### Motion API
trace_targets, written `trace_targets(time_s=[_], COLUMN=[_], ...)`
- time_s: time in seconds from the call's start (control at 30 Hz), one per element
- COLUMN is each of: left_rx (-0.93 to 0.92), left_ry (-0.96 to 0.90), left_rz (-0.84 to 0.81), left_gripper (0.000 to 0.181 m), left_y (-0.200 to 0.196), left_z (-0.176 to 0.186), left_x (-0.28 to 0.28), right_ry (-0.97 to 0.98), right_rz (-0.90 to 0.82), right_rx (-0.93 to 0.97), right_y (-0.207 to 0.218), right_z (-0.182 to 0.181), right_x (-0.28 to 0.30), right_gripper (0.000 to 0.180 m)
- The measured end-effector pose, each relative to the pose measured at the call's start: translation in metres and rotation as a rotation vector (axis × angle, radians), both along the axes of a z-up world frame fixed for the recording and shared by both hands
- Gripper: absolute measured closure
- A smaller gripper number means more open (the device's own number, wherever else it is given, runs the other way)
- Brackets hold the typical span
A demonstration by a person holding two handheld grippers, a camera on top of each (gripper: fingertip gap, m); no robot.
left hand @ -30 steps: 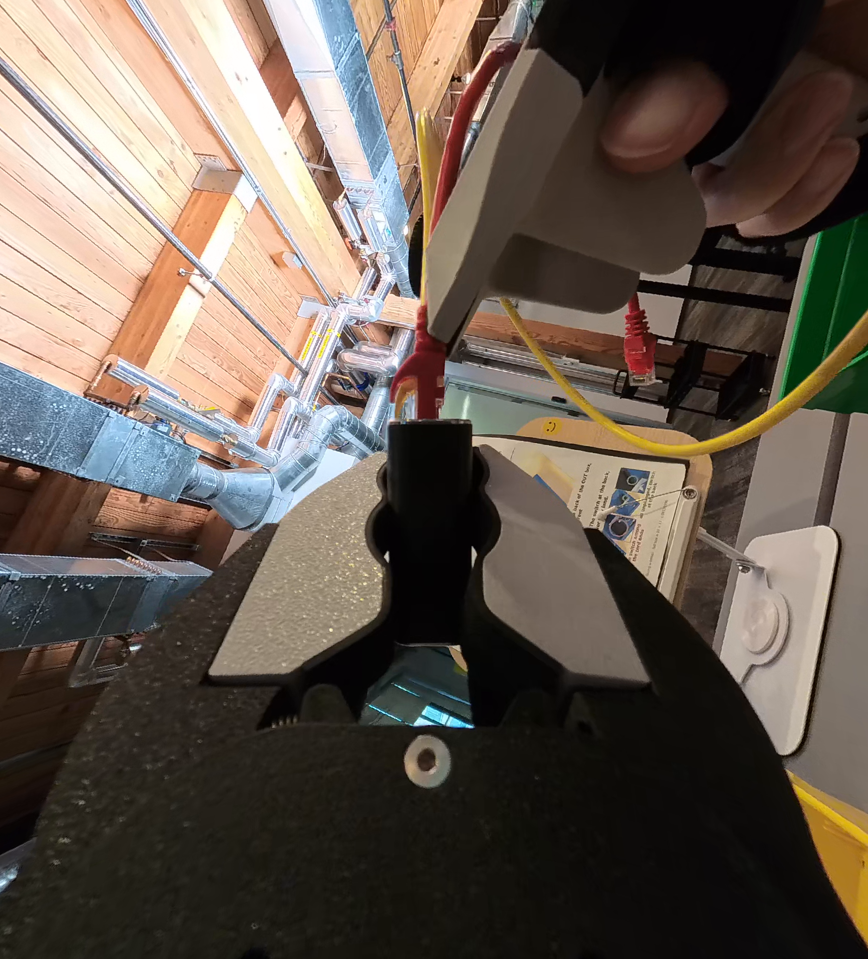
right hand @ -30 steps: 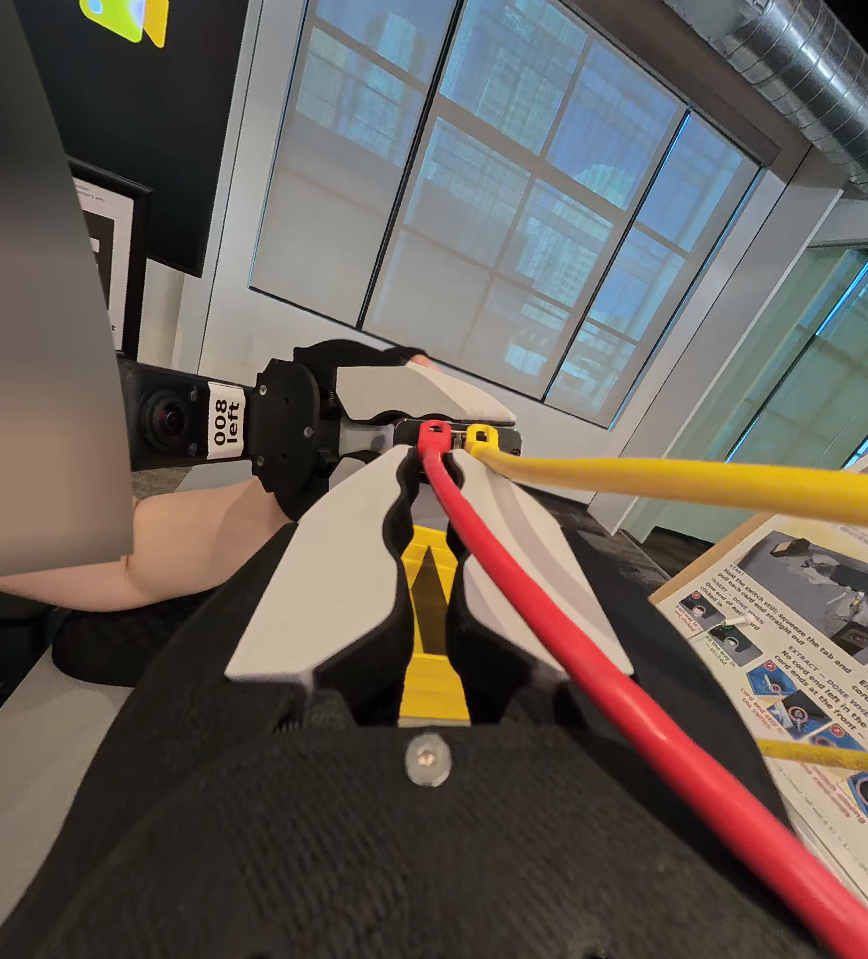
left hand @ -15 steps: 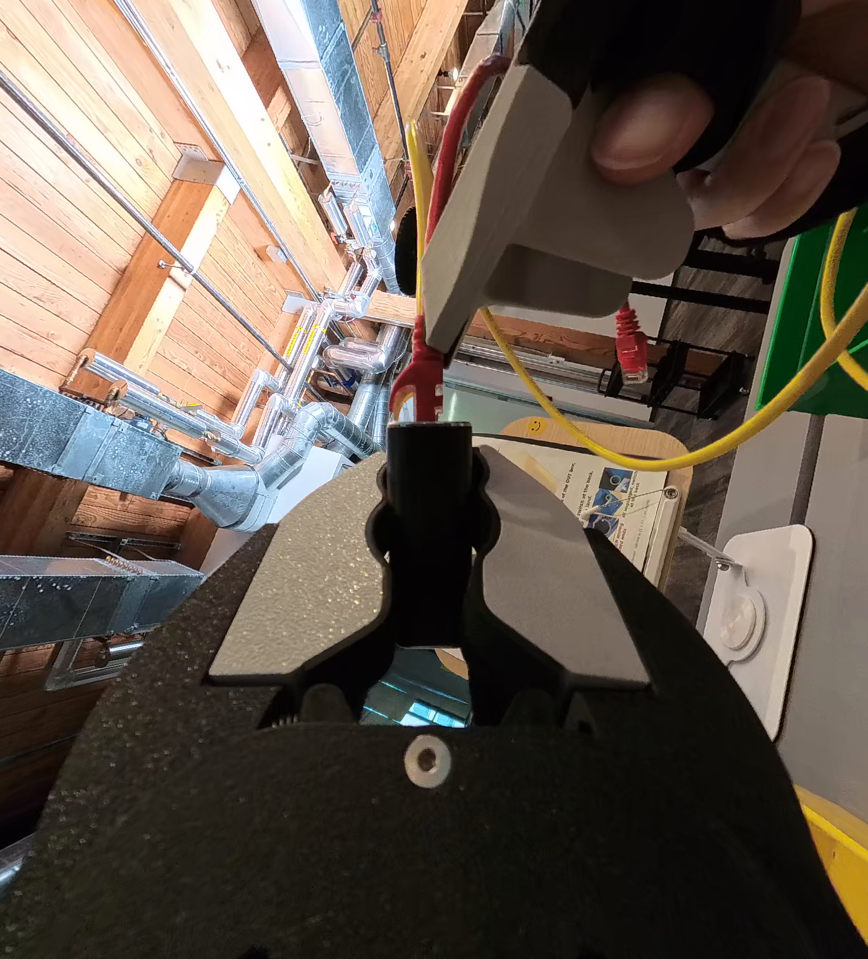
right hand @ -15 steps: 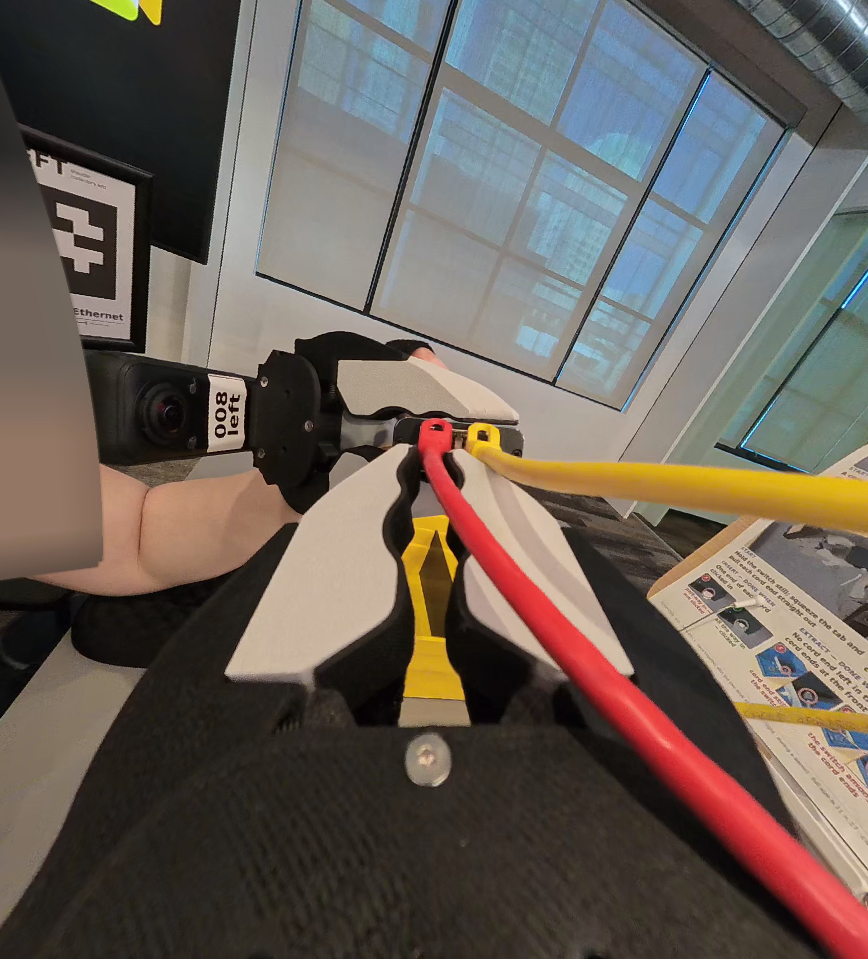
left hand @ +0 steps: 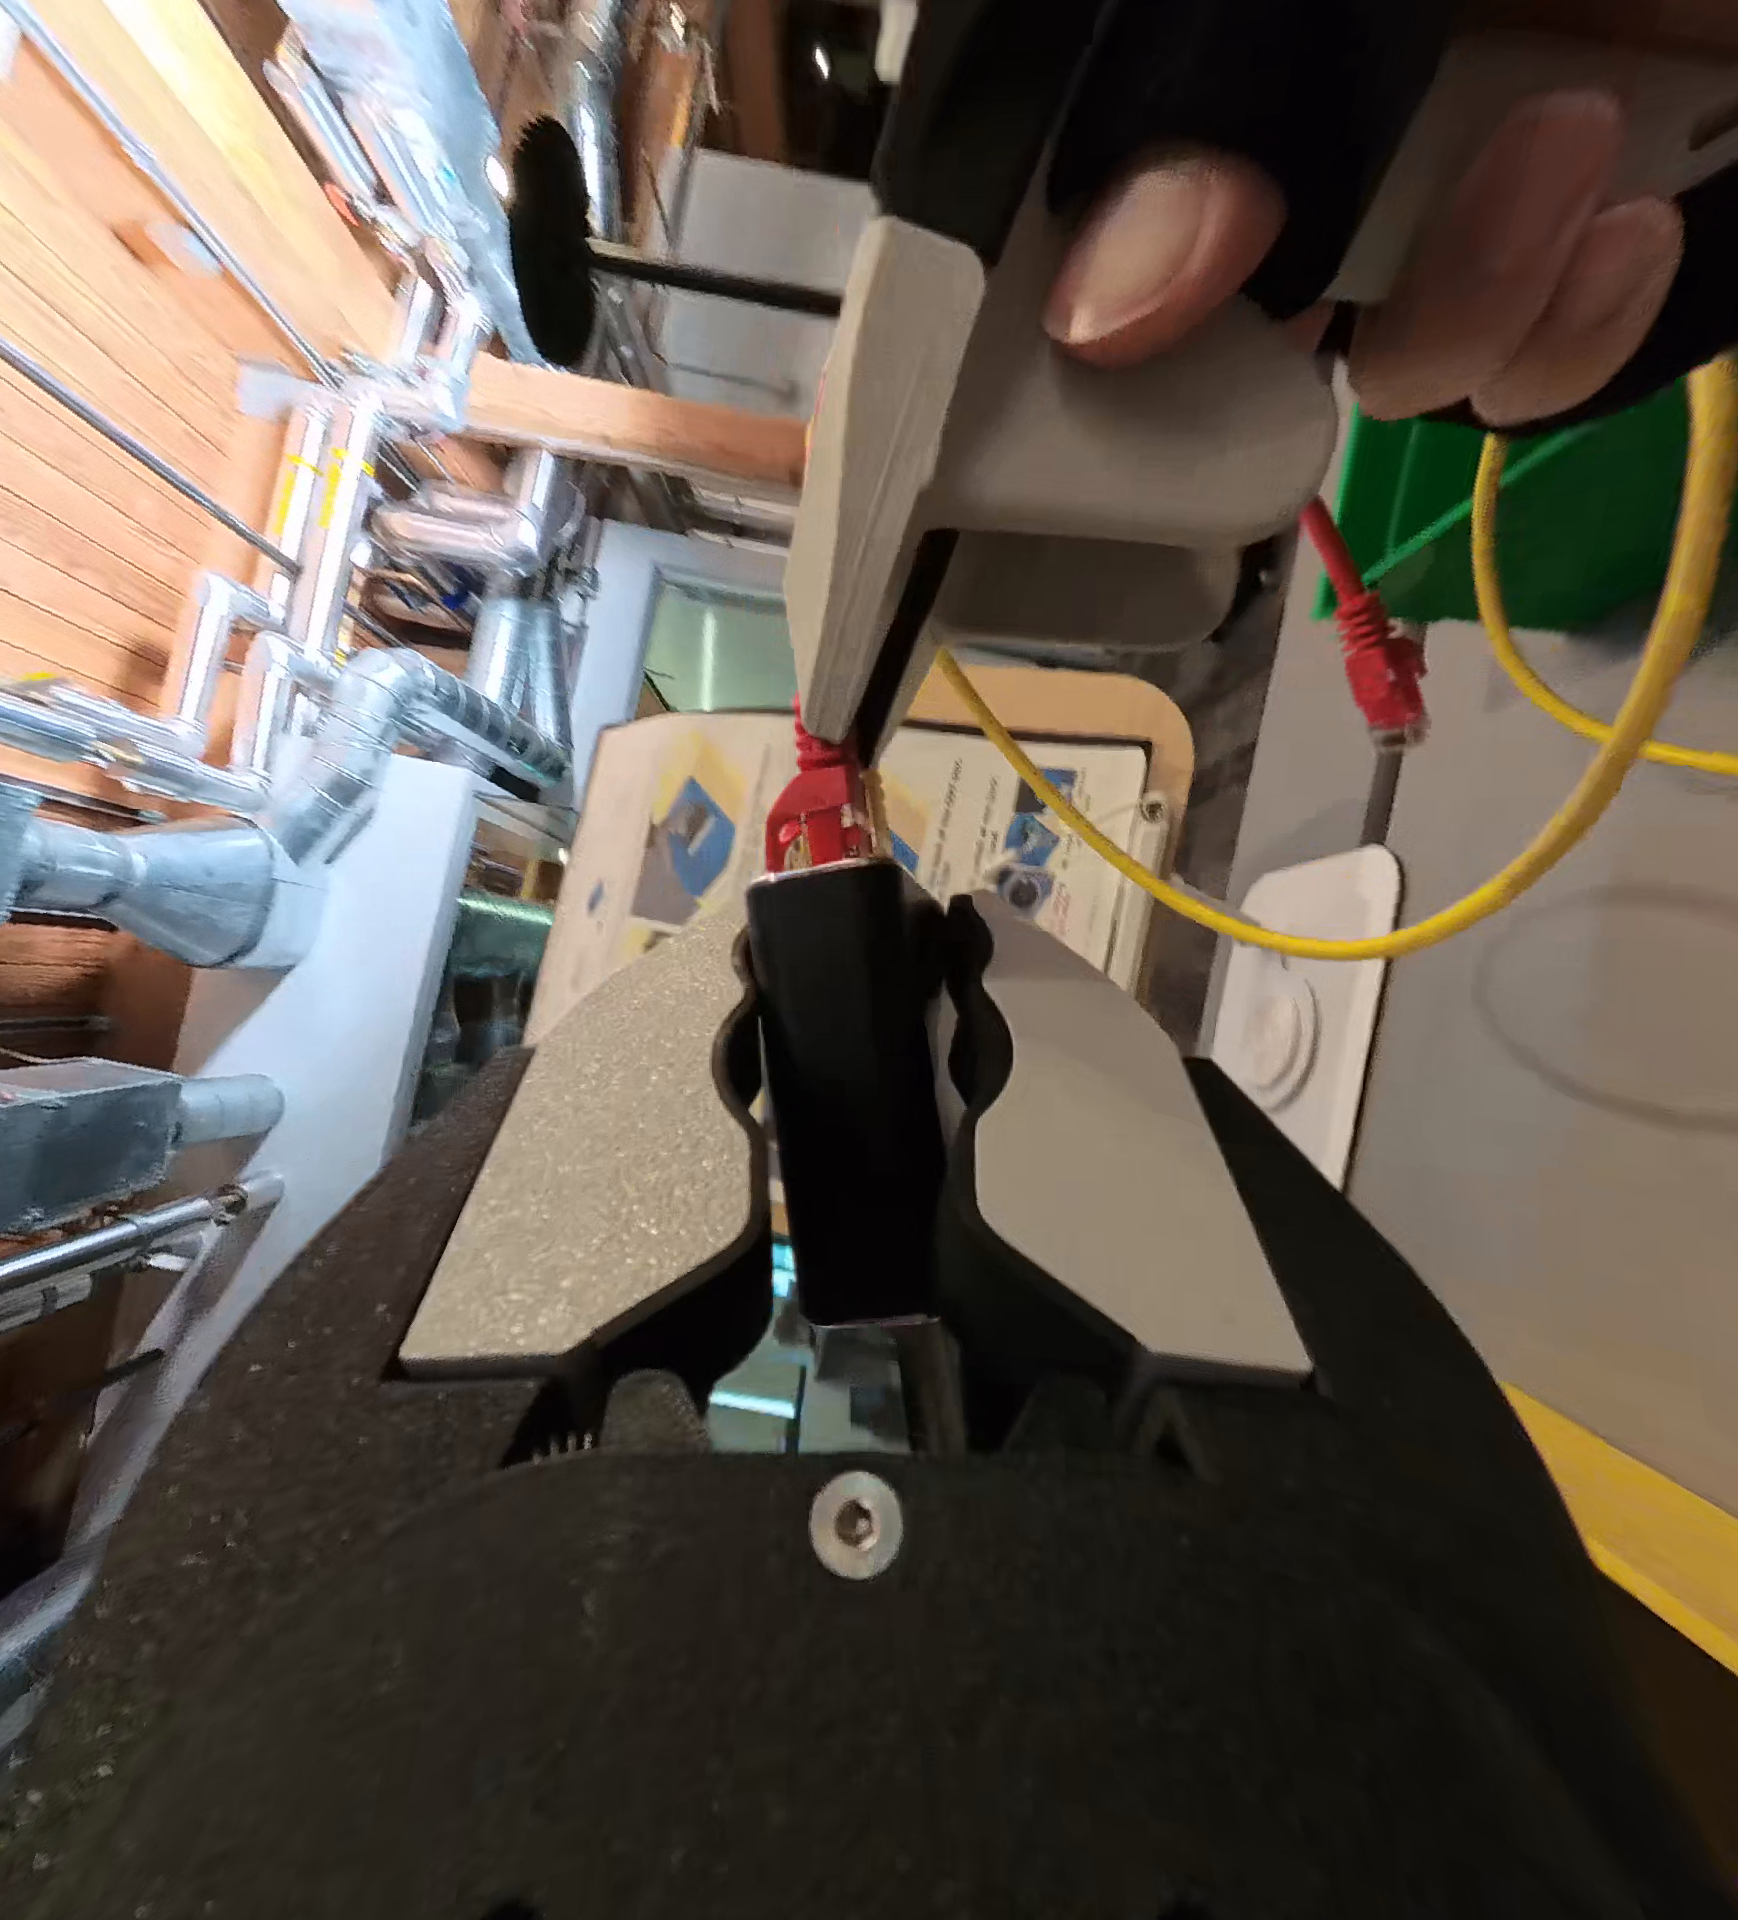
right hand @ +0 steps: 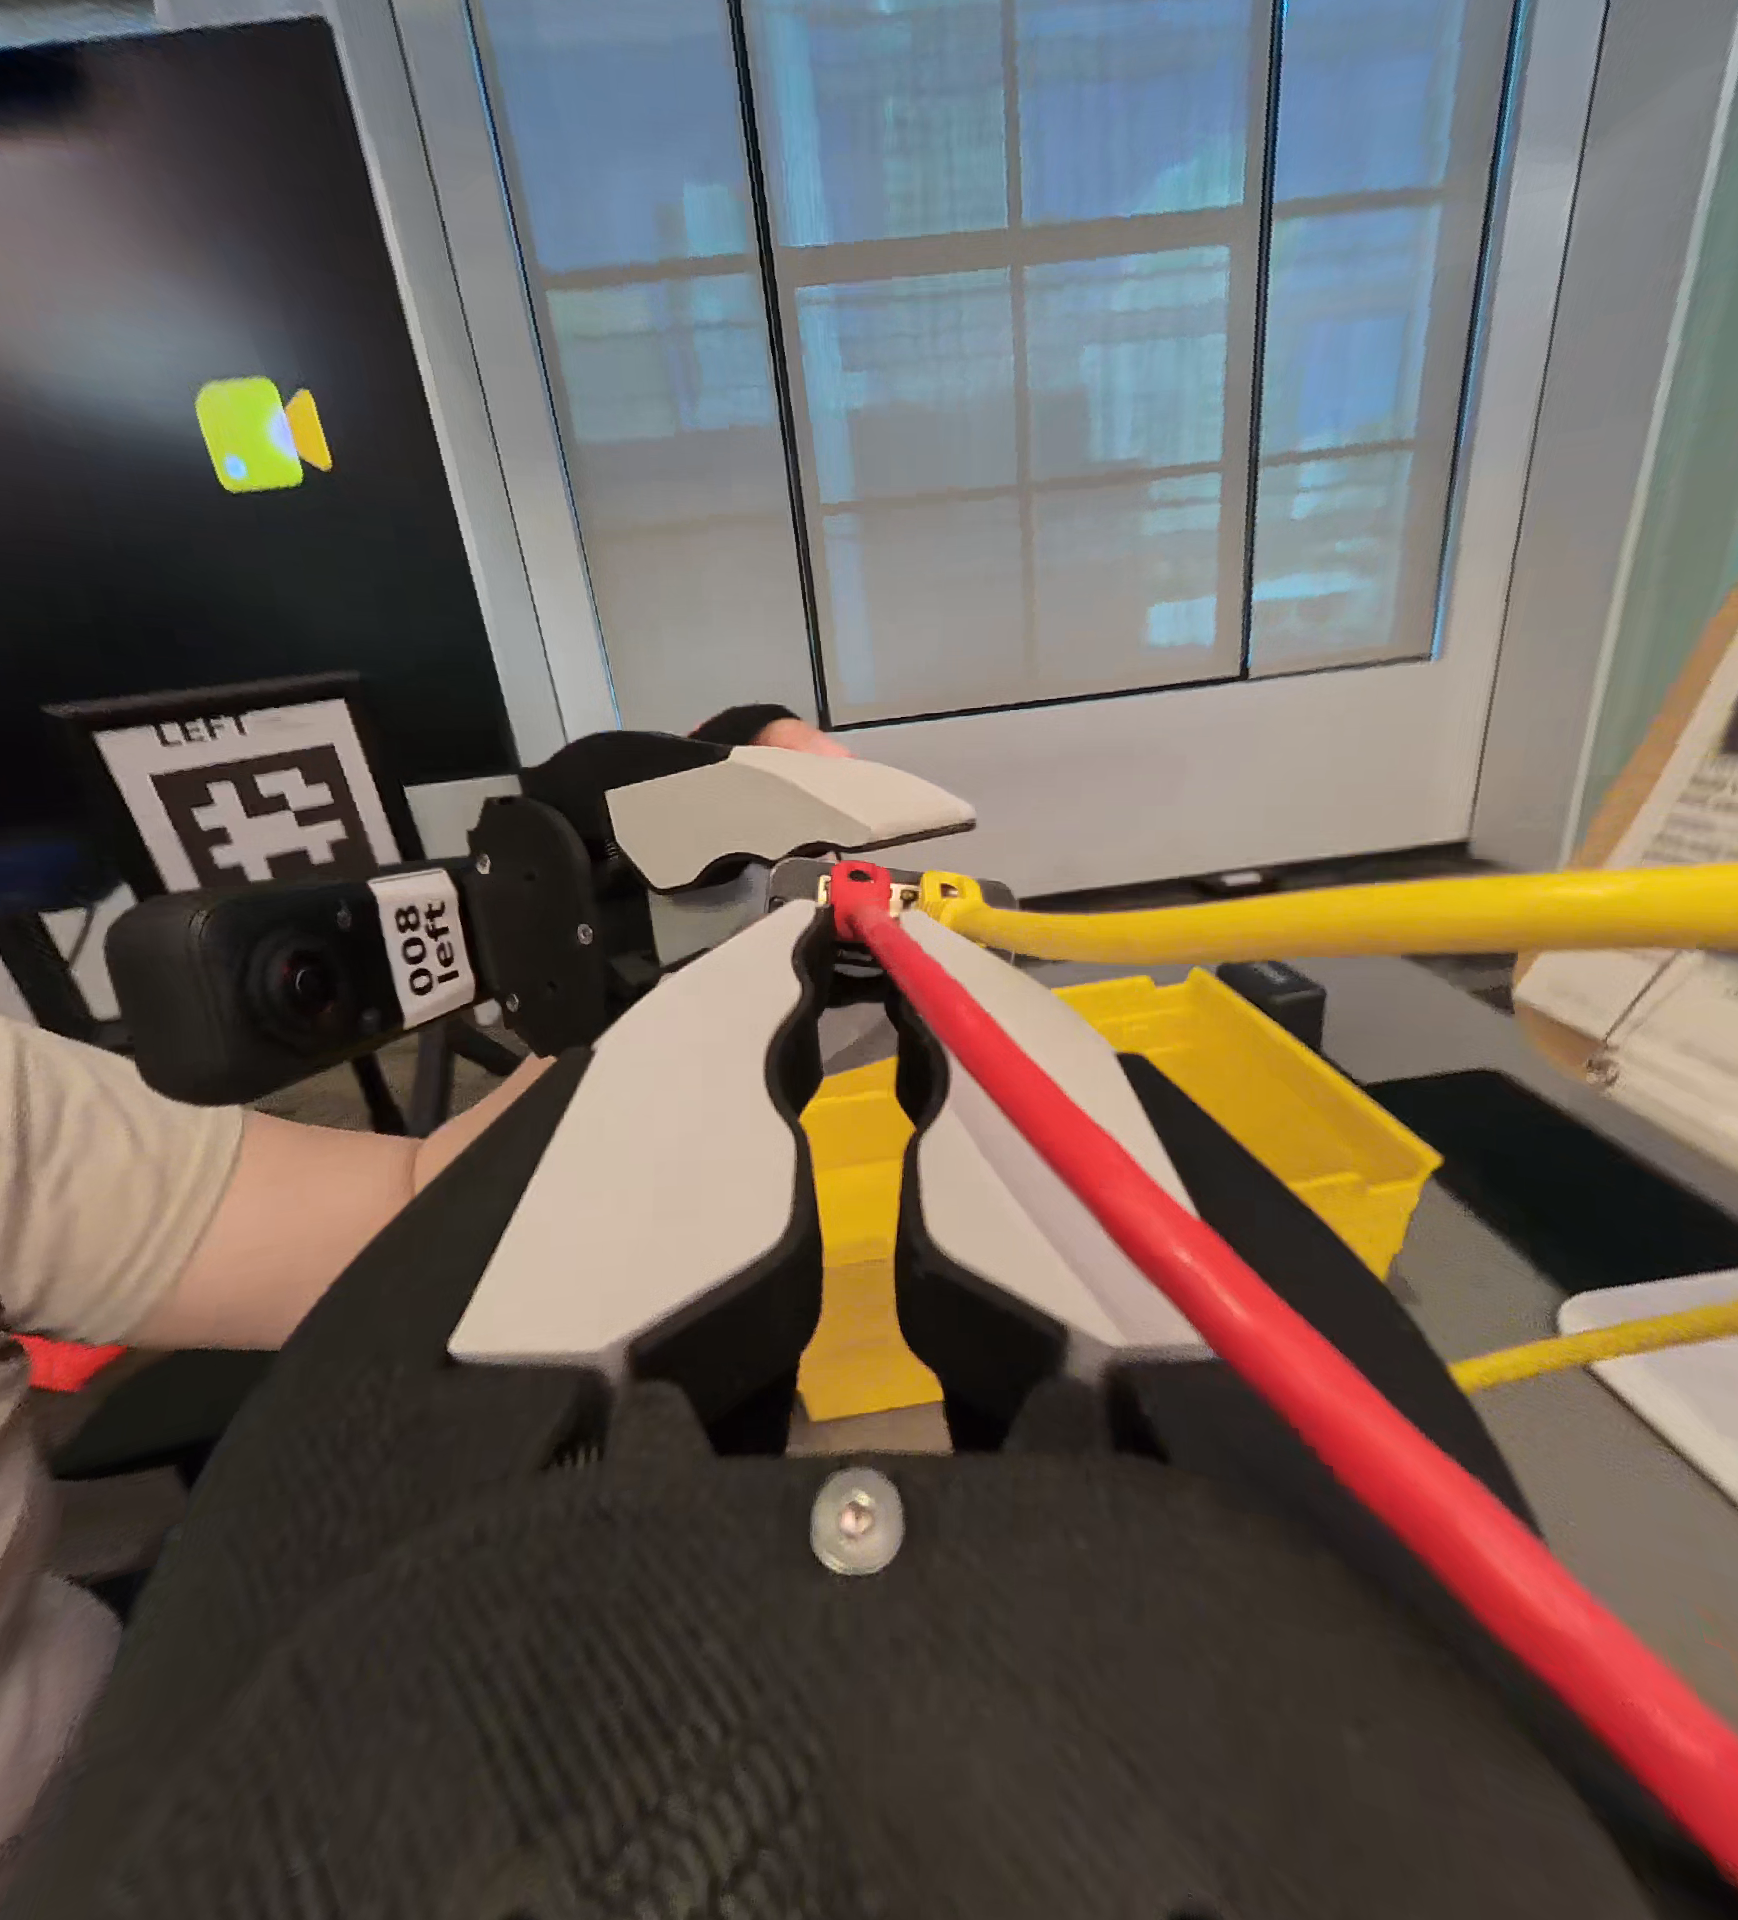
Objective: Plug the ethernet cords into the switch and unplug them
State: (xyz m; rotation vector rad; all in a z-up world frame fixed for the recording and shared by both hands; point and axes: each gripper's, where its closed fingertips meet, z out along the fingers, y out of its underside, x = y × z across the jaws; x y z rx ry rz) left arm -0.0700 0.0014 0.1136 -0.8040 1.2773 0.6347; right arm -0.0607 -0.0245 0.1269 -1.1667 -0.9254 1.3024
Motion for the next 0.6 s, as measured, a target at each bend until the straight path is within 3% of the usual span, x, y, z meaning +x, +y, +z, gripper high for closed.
trace_targets(time_s=[0.2, 0.37, 0.43, 0.53, 0.6], left_rx=[-0.105, -0.183, -0.190, -0.226, -0.233], left_ry=[-0.041, -0.029, -0.011, 0.006, 0.037], left_rz=[0.184, 0.258, 0.273, 0.277, 0.285], left_gripper=[0.153, 0.154, 0.155, 0.155, 0.155], left_y=[0.035, 0.053, 0.057, 0.060, 0.059], left_z=[-0.016, -0.030, -0.036, -0.045, -0.050], left_x=[-0.010, -0.021, -0.024, -0.021, -0.019], right_ry=[-0.080, -0.325, -0.442, -0.473, -0.527], right_rz=[-0.044, -0.062, -0.167, -0.415, -0.522], right_rx=[-0.123, -0.038, 0.146, 0.542, 0.644], right_y=[0.027, 0.024, 0.028, 0.040, 0.051], right_z=[-0.023, -0.042, -0.047, -0.040, -0.045], right_x=[0.005, 0.022, 0.028, 0.030, 0.026], right_gripper=[0.162, 0.168, 0.165, 0.145, 0.134])
